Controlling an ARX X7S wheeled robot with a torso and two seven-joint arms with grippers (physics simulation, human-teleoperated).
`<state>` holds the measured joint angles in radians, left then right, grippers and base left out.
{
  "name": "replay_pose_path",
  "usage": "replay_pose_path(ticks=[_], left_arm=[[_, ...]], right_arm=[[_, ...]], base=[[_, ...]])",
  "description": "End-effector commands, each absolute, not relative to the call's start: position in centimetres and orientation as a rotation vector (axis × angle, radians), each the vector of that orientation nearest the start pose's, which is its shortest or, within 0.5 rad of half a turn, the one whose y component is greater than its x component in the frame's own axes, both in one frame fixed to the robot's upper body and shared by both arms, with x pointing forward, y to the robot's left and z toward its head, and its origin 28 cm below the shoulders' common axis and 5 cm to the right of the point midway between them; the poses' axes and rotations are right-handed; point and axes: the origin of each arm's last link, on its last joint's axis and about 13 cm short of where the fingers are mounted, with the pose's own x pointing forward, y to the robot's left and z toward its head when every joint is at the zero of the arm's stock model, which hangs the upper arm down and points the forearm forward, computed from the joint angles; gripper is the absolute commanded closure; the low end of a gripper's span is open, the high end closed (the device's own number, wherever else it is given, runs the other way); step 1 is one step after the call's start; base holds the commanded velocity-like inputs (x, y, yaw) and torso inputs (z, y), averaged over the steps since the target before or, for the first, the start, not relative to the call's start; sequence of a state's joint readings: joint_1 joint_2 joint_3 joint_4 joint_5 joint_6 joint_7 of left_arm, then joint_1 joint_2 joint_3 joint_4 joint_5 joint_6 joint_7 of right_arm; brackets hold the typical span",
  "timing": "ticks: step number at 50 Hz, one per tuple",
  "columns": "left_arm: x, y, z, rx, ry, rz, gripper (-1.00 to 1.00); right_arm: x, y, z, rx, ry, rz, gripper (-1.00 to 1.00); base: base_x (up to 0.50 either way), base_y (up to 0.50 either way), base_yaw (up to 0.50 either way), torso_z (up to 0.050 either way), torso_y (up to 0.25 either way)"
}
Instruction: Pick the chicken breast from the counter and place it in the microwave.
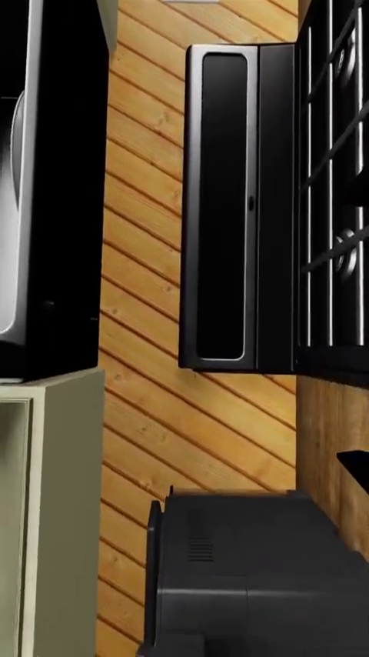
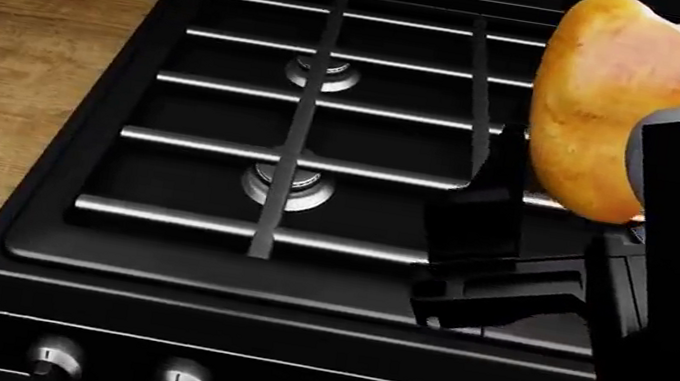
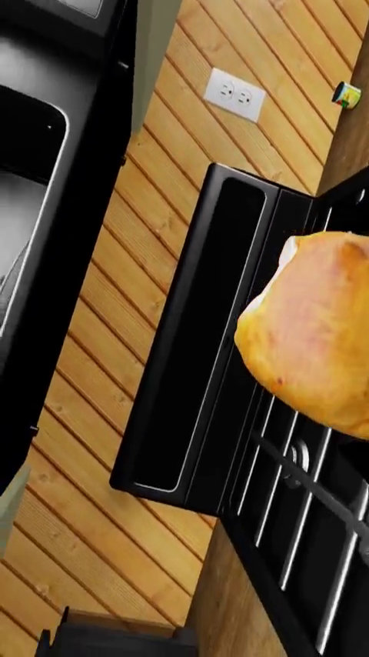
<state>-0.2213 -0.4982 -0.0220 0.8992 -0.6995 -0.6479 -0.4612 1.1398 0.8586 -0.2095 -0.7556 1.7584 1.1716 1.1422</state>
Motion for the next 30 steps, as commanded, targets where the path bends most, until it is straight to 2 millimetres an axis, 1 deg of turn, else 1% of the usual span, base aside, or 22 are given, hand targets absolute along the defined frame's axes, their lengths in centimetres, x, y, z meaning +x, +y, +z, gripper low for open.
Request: replay_pose_path(ticks=[1,3,11,13,15,18,20,21,23,24,26,30], left_arm=[[18.8,23.3,19.6,-0.042,-0.350,-0.049,-1.00],[19.0,23.3,19.8,-0.048,-0.355,-0.048,-1.00],[19.8,23.3,20.4,-0.055,-0.387,-0.050,-1.00],[20.1,23.3,20.5,-0.059,-0.392,-0.050,-1.00],[20.4,23.2,20.6,-0.060,-0.401,-0.052,-1.00],[20.8,23.2,20.6,-0.062,-0.409,-0.052,-1.00],[21.0,23.2,20.7,-0.065,-0.416,-0.051,-1.00],[21.0,23.2,20.8,-0.065,-0.417,-0.050,-1.00],[21.1,23.3,21.0,-0.061,-0.426,-0.051,-1.00],[21.1,23.3,21.0,-0.061,-0.427,-0.051,-1.00],[21.2,23.5,21.1,-0.059,-0.424,-0.043,-1.00],[21.1,23.6,21.3,-0.056,-0.431,-0.042,-1.00]], right_arm=[[17.8,-13.5,32.6,-0.362,-0.245,0.041,1.00],[17.8,-13.6,34.0,-0.364,-0.278,0.047,1.00],[18.0,-13.3,42.4,-0.396,-0.458,0.058,1.00],[18.1,-13.1,43.6,-0.406,-0.486,0.063,1.00],[18.7,-12.8,45.6,-0.402,-0.499,0.080,1.00],[19.4,-12.7,47.8,-0.391,-0.511,0.086,1.00],[19.9,-12.6,50.0,-0.402,-0.537,0.078,1.00],[20.0,-12.5,50.4,-0.407,-0.544,0.076,1.00],[20.2,-12.2,52.2,-0.412,-0.575,0.071,1.00],[20.3,-12.1,52.5,-0.416,-0.582,0.069,1.00],[20.5,-11.8,54.0,-0.415,-0.604,0.061,1.00],[20.8,-11.4,55.9,-0.411,-0.610,0.055,1.00]], base=[[0.00,0.00,0.00,0.000,0.000],[0.00,0.00,0.00,0.000,0.000],[0.00,0.00,0.00,0.000,0.001],[0.00,0.00,0.00,0.000,0.000],[0.00,0.00,0.00,0.000,0.000],[0.00,0.00,0.00,0.000,0.000],[0.00,0.00,0.00,0.000,0.000],[0.00,0.00,0.00,0.000,0.000],[0.00,0.00,0.00,0.000,0.000],[0.00,0.00,0.00,0.000,0.000],[0.00,0.00,0.00,0.000,0.000],[0.00,0.00,0.00,0.000,0.000]])
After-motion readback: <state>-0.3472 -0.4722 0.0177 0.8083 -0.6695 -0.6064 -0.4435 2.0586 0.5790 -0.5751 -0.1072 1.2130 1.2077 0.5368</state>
